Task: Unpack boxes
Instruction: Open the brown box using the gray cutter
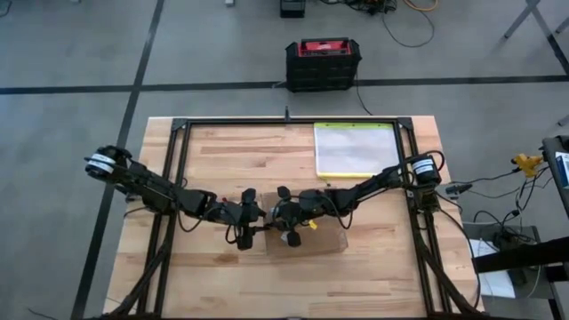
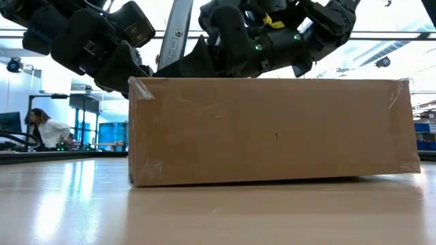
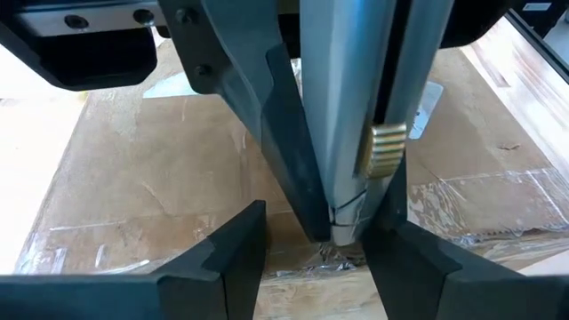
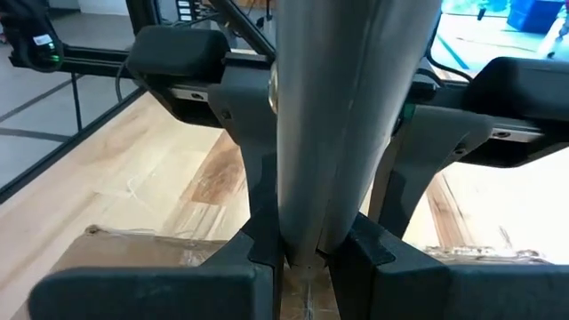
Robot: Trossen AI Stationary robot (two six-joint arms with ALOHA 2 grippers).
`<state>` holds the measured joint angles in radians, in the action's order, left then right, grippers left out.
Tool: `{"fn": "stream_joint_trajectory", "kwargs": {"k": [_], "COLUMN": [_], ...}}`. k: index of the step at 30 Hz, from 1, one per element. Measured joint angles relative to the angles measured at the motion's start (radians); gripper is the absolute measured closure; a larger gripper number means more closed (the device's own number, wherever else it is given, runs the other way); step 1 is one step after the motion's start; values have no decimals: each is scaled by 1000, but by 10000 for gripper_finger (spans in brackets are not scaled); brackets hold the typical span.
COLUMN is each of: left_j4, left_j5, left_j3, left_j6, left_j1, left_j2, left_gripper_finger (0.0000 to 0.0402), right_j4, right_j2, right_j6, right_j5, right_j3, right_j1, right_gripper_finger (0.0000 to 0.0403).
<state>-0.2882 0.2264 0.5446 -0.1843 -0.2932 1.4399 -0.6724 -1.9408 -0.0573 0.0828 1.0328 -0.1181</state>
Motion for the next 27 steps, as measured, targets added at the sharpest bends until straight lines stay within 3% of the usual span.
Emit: {"fn": "stream_joint_trajectory", "kwargs": {"k": [13, 27], "left_j4": [3, 37], "left_j5": [1, 9], "left_j3": [0, 2], "left_j6": [-4, -33], "left_j1": [0, 0], "left_j2": [0, -2], "left_gripper_finger": [238, 234], "right_j4": [57, 182], "right_j2": [11, 114], "right_j6": [2, -6], "right_j5": [-7, -34], "right_j3": [-5, -67], "right_j1": [-4, -7], "right_gripper_finger": [361, 361]}}
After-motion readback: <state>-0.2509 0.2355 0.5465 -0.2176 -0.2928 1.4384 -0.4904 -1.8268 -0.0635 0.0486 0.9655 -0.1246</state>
